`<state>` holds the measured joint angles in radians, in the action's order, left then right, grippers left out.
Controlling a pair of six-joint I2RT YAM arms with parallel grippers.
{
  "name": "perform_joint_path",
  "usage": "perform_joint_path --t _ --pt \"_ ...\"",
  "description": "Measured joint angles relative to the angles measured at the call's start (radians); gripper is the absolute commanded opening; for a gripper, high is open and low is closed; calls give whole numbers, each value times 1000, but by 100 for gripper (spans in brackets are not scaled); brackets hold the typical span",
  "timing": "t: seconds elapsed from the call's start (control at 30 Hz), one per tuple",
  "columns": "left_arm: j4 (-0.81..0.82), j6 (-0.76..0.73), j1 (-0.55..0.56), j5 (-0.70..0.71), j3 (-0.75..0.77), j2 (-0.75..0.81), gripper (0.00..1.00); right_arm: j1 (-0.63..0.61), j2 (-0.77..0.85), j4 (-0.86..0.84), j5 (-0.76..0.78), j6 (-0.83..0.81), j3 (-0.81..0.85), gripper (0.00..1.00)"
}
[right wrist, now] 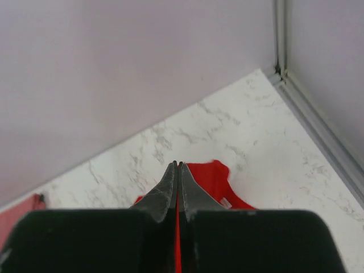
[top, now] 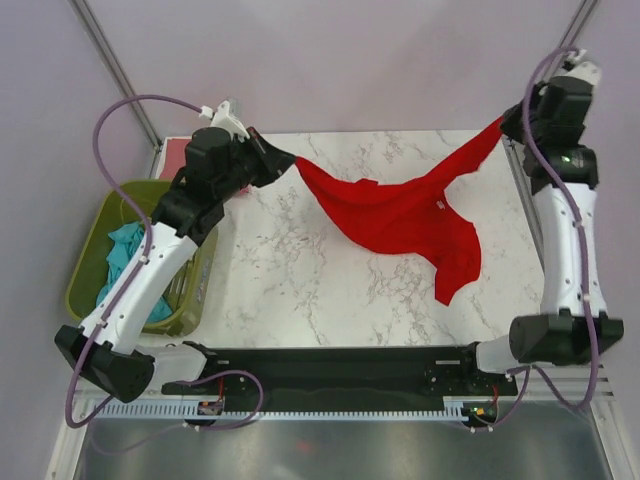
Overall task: Fold and stack the t-shirts
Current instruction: Flatten the tshirt out
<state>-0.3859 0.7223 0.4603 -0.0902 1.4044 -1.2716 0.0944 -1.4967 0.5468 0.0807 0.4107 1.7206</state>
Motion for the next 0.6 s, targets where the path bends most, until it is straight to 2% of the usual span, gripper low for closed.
perform_joint_path --t 0.17,0.33,0.5,0.6 --pt "-3 29 0 35 63 83 2 36 255 101 98 97 103 0" --pt "-18 57 0 32 63 284 2 35 480 198 167 181 170 0" --pt "-17 100 0 -37 64 486 2 34 656 269 245 222 298 0" --pt "-6 125 0 -85 74 551 2 32 723 289 287 230 401 0"
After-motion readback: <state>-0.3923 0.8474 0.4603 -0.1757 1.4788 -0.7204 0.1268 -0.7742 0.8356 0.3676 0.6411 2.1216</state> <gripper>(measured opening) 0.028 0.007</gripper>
